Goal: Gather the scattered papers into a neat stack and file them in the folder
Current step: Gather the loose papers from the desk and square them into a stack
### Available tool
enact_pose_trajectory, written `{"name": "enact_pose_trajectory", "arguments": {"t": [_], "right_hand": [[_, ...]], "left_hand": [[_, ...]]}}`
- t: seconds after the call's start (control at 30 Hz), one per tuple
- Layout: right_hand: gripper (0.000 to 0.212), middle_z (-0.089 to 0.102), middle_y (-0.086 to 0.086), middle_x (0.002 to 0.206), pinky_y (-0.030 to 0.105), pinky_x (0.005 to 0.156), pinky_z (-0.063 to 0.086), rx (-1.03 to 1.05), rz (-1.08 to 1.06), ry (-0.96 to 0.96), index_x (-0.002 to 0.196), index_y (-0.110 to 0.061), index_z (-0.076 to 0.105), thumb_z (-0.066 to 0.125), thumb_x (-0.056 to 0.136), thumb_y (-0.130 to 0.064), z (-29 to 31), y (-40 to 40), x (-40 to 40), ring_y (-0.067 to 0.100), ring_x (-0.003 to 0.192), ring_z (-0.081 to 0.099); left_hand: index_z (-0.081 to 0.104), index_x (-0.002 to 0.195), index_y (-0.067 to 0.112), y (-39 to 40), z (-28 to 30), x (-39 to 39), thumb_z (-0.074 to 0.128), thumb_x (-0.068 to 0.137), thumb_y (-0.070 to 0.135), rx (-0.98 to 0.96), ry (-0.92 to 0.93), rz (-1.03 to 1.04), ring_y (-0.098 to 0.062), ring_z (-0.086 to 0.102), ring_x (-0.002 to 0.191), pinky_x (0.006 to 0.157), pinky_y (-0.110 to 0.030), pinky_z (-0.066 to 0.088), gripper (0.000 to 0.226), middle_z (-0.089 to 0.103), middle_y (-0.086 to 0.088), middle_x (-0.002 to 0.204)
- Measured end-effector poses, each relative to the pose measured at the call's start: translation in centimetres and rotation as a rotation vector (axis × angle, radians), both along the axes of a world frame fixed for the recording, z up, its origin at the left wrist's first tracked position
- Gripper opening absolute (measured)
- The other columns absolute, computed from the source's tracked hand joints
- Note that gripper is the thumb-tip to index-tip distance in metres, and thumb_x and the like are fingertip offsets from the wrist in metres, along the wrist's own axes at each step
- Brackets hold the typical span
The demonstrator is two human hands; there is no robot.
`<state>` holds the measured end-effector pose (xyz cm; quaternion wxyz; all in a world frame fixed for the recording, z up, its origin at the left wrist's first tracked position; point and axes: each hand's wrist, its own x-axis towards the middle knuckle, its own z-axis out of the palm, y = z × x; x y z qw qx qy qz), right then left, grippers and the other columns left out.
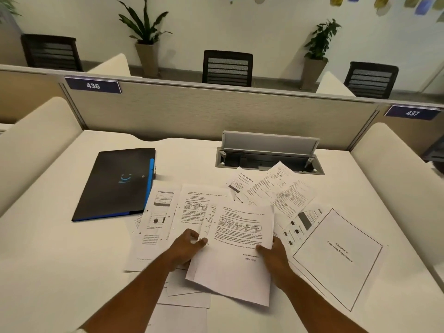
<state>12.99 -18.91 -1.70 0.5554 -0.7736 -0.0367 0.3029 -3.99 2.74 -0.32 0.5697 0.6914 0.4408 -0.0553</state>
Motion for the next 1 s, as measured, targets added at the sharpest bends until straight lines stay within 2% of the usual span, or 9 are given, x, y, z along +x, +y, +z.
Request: {"name": "enact_pose_trajectory", "arguments": {"t": [0.07,0.13,0.3,0.37,0.43,0.53,0.67,0.83,1.0], "right_hand": [[0.038,0.071,0.005,0.121,0.051,0.101,0.054,0.0,0.043,-0.027,0.119,-0.019,0.06,0.06,0.091,0.006,0.4,0.3,-0.1,0.027,0.111,0.068],[0.041,0.069,0.006,0.126,0.052,0.104,0.052,-0.005,0.097,-0.052,0.128,-0.013,0.058,0.059,0.092,0.005,0.6,0.6,-0.1,0.027,0.116,0.066],[0.05,0.063,0.001,0.134,0.047,0.108,0.05,-0.061,0.17,-0.07,0.142,-0.017,0.048,0.064,0.095,-0.007,0.7,0.9,-0.3,0.024,0.123,0.061],[0.052,0.061,-0.001,0.132,0.04,0.103,0.051,-0.101,0.175,-0.136,0.141,-0.021,0.048,0.067,0.093,-0.011,0.7,0.9,-0.4,0.022,0.121,0.06],[0.054,0.059,0.001,0.131,0.043,0.1,0.054,-0.104,0.126,-0.202,0.139,-0.022,0.051,0.07,0.09,-0.011,0.8,0.7,-0.1,0.022,0.118,0.061],[0.054,0.064,0.003,0.127,0.045,0.095,0.057,-0.017,0.047,-0.171,0.134,-0.021,0.053,0.073,0.086,-0.008,1.2,0.5,0.6,0.02,0.112,0.064],[0.046,0.07,-0.004,0.115,0.026,0.07,0.057,0.107,-0.03,-0.01,0.123,-0.022,0.055,0.078,0.086,-0.01,2.8,0.9,1.4,0.015,0.1,0.069],[0.029,0.075,-0.005,0.111,0.032,0.067,0.063,0.184,-0.017,-0.093,0.119,-0.028,0.064,0.071,0.094,-0.015,5.2,2.0,1.7,0.022,0.095,0.075],[0.023,0.074,-0.018,0.099,0.022,0.059,0.059,0.262,0.022,-0.226,0.111,-0.04,0.062,0.07,0.095,-0.025,7.9,3.1,0.9,0.014,0.087,0.076]], "left_hand": [[0.048,0.118,0.021,-0.2,-0.3,0.3,0.073,0.084,0.037,-0.003,-0.026,-0.015,-0.015,0.057,0.1,0.069,-0.026,0.049,0.046,0.055,0.004,0.115],[0.044,0.123,0.023,-0.5,-0.5,0.5,0.074,0.084,0.028,0.009,-0.045,-0.04,-0.013,0.054,0.1,0.071,-0.022,0.047,0.05,0.052,0.006,0.117],[0.039,0.125,0.03,-1.5,-1.0,0.7,0.058,0.094,0.013,0.004,-0.099,-0.073,-0.016,0.051,0.109,0.089,-0.03,0.045,0.04,0.048,0.004,0.13],[0.039,0.125,0.034,-1.8,-0.6,0.6,0.051,0.097,0.011,-0.018,-0.131,-0.046,-0.017,0.052,0.108,0.089,-0.032,0.046,0.038,0.047,0.004,0.131],[0.039,0.126,0.037,-2.1,-0.1,0.2,0.048,0.099,0.012,-0.039,-0.168,-0.021,-0.014,0.055,0.104,0.084,-0.03,0.046,0.038,0.049,0.003,0.131],[0.035,0.132,0.04,-2.3,0.4,-0.2,0.046,0.1,0.015,-0.059,-0.214,0.006,-0.017,0.056,0.109,0.089,-0.038,0.047,0.042,0.052,0.004,0.129],[0.034,0.128,0.048,-2.6,1.4,-0.3,0.047,0.1,0.018,-0.054,-0.264,-0.012,-0.013,0.056,0.108,0.088,-0.04,0.047,0.042,0.053,0.014,0.124],[0.031,0.14,0.039,-2.7,2.8,0.7,0.052,0.099,0.018,0.1,-0.298,0.023,-0.014,0.046,0.123,0.106,-0.044,0.039,0.051,0.043,0.016,0.137],[0.038,0.133,0.036,-2.6,5.9,2.9,0.051,0.099,0.026,0.197,-0.472,0.196,-0.016,0.056,0.113,0.088,-0.033,0.052,0.037,0.055,0.013,0.122]]}}
